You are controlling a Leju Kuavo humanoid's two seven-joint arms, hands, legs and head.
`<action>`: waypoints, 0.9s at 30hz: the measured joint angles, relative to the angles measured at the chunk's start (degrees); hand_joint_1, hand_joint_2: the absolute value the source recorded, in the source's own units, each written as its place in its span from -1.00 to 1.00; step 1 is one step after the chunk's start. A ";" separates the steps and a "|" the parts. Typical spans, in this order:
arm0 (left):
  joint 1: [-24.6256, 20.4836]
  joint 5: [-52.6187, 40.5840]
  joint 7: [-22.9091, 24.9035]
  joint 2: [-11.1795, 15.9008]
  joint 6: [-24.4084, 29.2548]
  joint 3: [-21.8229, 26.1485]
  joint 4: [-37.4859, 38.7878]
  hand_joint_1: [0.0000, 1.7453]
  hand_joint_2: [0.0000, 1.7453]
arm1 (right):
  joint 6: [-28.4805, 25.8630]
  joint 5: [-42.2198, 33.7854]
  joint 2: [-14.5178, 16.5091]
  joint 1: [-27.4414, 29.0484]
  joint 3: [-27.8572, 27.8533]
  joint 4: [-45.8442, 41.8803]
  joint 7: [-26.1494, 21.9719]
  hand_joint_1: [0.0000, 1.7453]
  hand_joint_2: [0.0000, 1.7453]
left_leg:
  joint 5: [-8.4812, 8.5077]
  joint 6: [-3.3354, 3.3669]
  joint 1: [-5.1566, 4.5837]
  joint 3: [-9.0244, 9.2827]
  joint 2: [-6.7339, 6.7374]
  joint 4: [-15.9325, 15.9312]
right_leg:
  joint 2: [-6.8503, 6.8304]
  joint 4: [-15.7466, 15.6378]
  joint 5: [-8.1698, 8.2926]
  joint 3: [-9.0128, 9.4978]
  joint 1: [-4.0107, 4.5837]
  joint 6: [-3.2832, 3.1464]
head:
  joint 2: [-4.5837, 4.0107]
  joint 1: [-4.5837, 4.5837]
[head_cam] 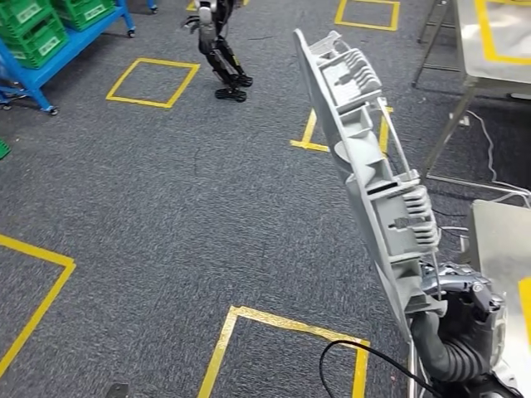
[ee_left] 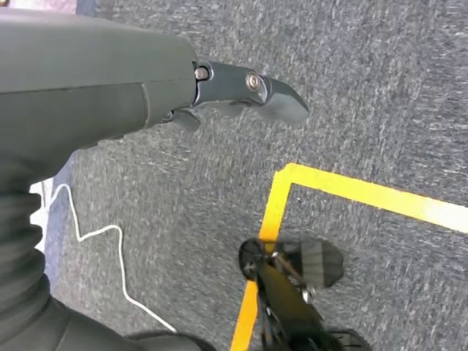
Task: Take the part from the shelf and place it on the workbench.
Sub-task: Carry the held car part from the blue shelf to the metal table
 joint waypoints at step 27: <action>-0.46 -1.67 0.02 -1.94 -0.49 -0.33 0.00 -1.00 1.00 | -4.61 -0.75 0.97 -1.18 3.70 -1.24 3.92 1.00 1.00 | 5.62 0.55 -0.16 3.48 3.32 -8.72 | -2.03 0.65 -0.57 -0.09 0.20 0.69 | 0.00 0.49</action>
